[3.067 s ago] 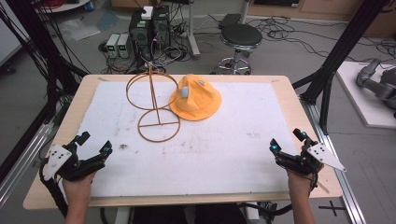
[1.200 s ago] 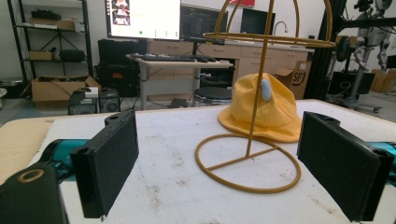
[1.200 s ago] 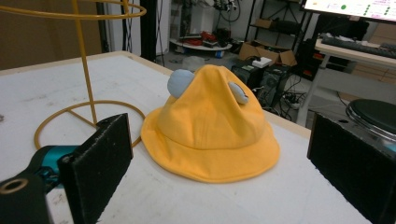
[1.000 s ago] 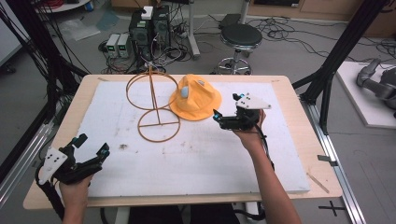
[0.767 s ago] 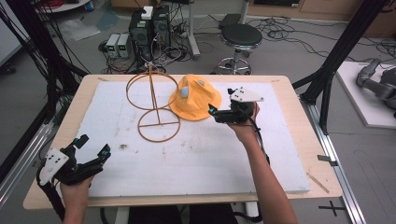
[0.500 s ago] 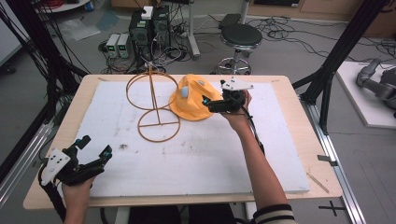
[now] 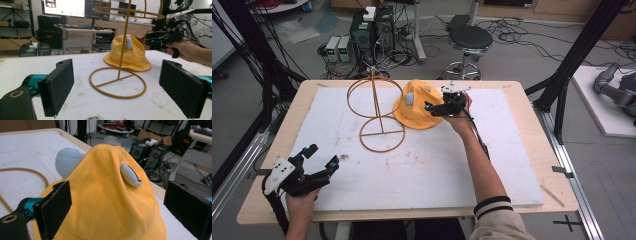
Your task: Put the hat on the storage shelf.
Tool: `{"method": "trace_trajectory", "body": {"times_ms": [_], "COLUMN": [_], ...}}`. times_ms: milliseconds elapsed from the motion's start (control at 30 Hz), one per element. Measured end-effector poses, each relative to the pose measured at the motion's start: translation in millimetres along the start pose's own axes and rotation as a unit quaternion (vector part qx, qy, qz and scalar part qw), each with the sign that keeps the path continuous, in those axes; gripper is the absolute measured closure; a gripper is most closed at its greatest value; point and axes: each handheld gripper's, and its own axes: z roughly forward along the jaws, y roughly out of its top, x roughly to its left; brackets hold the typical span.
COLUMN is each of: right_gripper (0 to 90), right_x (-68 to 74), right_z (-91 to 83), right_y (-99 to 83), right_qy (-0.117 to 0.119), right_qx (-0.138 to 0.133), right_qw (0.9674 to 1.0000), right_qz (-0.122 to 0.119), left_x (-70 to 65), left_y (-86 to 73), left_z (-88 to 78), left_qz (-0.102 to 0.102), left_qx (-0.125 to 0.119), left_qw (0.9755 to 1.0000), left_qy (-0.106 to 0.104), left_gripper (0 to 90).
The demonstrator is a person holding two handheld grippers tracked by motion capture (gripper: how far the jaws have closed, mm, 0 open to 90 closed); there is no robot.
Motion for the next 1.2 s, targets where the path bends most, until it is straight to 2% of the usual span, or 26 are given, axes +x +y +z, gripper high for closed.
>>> {"method": "trace_trajectory", "body": {"times_ms": [67, 100, 133, 233, 367, 500, 533, 567, 667, 700, 733, 767, 867, 900, 933, 1000, 1200], "right_gripper": [8.3, 9.9, 9.9, 12.0, 17.2, 25.6, 32.6, 32.6, 43.7, 51.4, 54.1, 56.6, 68.6, 78.0, 78.0, 88.2, 89.0], "right_x": [3.0, 4.7, 3.7, 2.0, -1.9, -7.7, -9.3, -9.3, -10.7, -11.0, -10.3, -7.5, -2.8, -0.3, -0.3, 0.7, 2.8], "right_z": [5.2, 5.6, 8.3, 19.4, 25.7, 28.8, 28.6, 28.6, 29.0, 30.1, 31.6, 32.6, 34.8, 36.4, 36.4, 35.5, 31.4], "right_y": [7.5, 9.8, 10.6, 9.9, 9.1, 1.5, -0.3, -0.3, -1.0, -1.6, -2.0, -1.4, 0.6, 1.7, 1.7, 3.1, 3.8], "right_qy": [0.0, 0.005, 0.012, 0.011, 0.018, 0.011, 0.006, 0.006, 0.006, 0.01, 0.022, 0.015, 0.013, 0.004, 0.004, -0.003, -0.012], "right_qx": [0.01, 0.0, 0.003, 0.029, 0.014, 0.026, 0.033, 0.033, 0.036, 0.042, 0.051, 0.055, 0.062, 0.067, 0.067, 0.069, 0.066], "right_qw": [0.9993, 0.9992, 0.9994, 0.9981, 0.999, 0.9991, 0.9987, 0.9987, 0.9987, 0.9984, 0.9975, 0.997, 0.9958, 0.9954, 0.9954, 0.9958, 0.9965], "right_qz": [-0.036, -0.039, -0.031, -0.053, -0.039, -0.033, -0.037, -0.037, -0.035, -0.035, -0.044, -0.051, -0.066, -0.069, -0.069, -0.06, -0.05], "left_x": [-1.6, -2.5, -2.9, -4.0, -3.5, -2.0, -2.0, -2.0, -2.0, -2.0, -2.3, -2.4, -2.3, -2.6, -2.9, -3.0, -3.6], "left_y": [-0.4, -0.5, -0.4, 0.1, -0.1, -1.2, -1.6, -1.8, -3.1, -3.5, -3.9, -4.1, -4.1, -4.0, -4.0, -3.8, -3.6], "left_z": [1.0, 1.6, 1.9, 0.4, -1.5, -1.6, -1.1, -0.7, 0.8, 1.1, 1.5, 1.6, 1.4, 1.4, 1.2, 0.7, 0.8], "left_qz": [0.003, 0.003, 0.003, 0.003, -0.003, -0.006, -0.008, -0.009, -0.011, -0.009, -0.01, -0.011, -0.012, -0.012, -0.012, -0.008, -0.011], "left_qx": [0.002, 0.004, 0.003, 0.002, -0.002, -0.001, -0.002, -0.002, 0.001, 0.004, 0.003, 0.002, 0.003, 0.002, 0.001, 0.003, 0.0], "left_qw": [1.0, 1.0, 1.0, 1.0, 1.0, 1.0, 1.0, 0.9999, 0.9999, 0.9999, 0.9999, 0.9999, 0.9999, 0.9999, 0.9999, 0.9999, 0.9999], "left_qy": [-0.004, -0.005, -0.007, -0.007, -0.005, -0.005, -0.006, -0.005, -0.008, -0.009, -0.01, -0.01, -0.011, -0.01, -0.011, -0.012, -0.011], "left_gripper": [13.1, 13.1, 13.1, 13.1, 13.1, 13.1, 13.1, 13.1, 13.1, 13.1, 13.1, 13.1, 13.1, 13.1, 13.1, 13.1, 13.1]}}
